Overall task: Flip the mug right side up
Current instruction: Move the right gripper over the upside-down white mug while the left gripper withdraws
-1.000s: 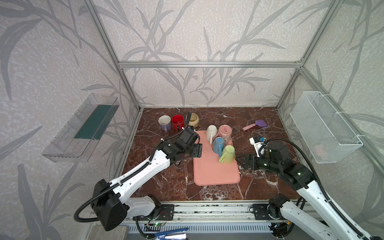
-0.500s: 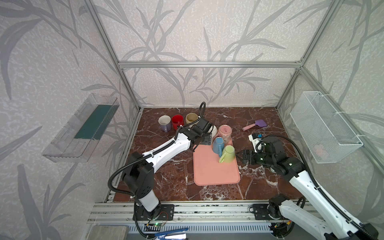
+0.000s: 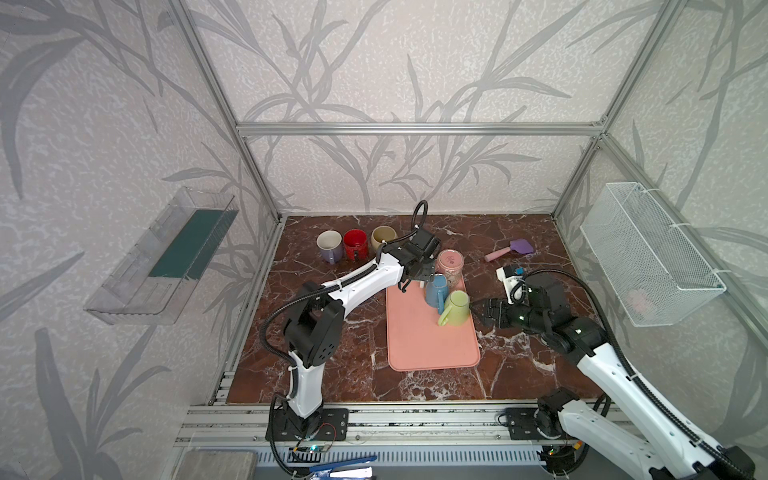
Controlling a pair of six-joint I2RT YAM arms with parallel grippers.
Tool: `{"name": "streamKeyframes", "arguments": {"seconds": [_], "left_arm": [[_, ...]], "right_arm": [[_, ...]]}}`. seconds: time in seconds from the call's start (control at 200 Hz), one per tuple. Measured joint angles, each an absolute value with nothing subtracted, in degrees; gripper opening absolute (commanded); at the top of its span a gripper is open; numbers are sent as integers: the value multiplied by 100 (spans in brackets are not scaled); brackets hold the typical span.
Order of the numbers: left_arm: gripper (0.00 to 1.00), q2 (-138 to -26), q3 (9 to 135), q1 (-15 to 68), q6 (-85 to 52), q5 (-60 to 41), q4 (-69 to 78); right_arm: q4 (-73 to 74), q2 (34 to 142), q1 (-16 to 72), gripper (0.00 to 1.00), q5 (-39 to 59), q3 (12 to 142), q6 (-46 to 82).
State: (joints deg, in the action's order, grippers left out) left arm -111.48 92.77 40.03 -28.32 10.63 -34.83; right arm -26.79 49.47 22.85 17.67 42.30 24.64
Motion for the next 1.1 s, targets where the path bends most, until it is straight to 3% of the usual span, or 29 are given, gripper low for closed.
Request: {"name": "streamKeyframes", "arguments": {"seconds": [0.105, 0.365, 0.625, 0.865, 1.105], "left_arm": [[78, -11262, 9430, 4003, -2860, 1114, -3535], [79, -10921, 9028, 3970, -2869, 1236, -3658], [82, -8866, 7345, 3736, -2818, 1133, -3461], [83, -7264, 6674, 3583, -2873, 893, -3413], [84, -5712, 5787, 2792, -2851, 563, -3760]], "right_arm": [[-2685, 4965, 2287, 76, 1758, 4235, 2458], [-3140, 5592, 2886, 71, 1192, 4991, 2193], [-3428, 6895, 3468, 64, 482, 6495, 1966], [-3802, 8593, 3708, 59, 141, 8075, 1826], [-4198, 10204, 3830, 50, 12, 9404, 1813]]}}
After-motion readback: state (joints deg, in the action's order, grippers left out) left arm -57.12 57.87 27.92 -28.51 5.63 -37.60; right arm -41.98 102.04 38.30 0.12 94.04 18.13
